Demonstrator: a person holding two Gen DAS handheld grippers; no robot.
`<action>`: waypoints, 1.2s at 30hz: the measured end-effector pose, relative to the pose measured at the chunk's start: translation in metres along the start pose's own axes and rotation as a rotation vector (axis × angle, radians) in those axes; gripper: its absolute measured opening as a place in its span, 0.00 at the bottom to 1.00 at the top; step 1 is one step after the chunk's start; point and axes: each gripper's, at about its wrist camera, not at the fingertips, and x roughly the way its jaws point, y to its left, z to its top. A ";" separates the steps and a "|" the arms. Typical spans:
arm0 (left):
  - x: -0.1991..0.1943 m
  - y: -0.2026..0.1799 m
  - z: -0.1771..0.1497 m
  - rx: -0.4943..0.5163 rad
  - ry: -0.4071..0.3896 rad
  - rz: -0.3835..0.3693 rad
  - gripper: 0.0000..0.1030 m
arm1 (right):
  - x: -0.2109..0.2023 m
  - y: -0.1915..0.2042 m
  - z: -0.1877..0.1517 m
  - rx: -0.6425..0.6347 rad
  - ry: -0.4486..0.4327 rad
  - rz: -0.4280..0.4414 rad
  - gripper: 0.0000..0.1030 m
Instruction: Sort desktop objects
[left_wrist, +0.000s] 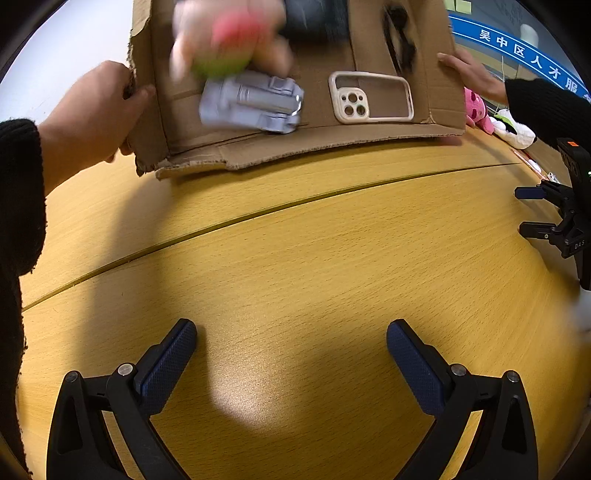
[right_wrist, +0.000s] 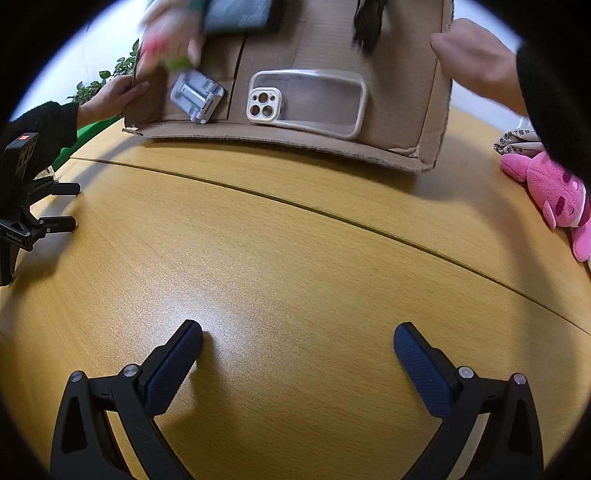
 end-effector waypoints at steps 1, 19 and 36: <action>0.000 0.000 0.000 0.000 0.000 0.000 1.00 | 0.000 0.000 0.000 0.000 0.000 0.000 1.00; -0.005 -0.004 -0.004 0.009 0.000 -0.007 1.00 | -0.003 -0.003 -0.002 0.003 0.001 -0.001 1.00; -0.007 -0.006 -0.006 0.014 0.000 -0.011 1.00 | -0.004 -0.001 -0.006 0.006 0.000 -0.004 1.00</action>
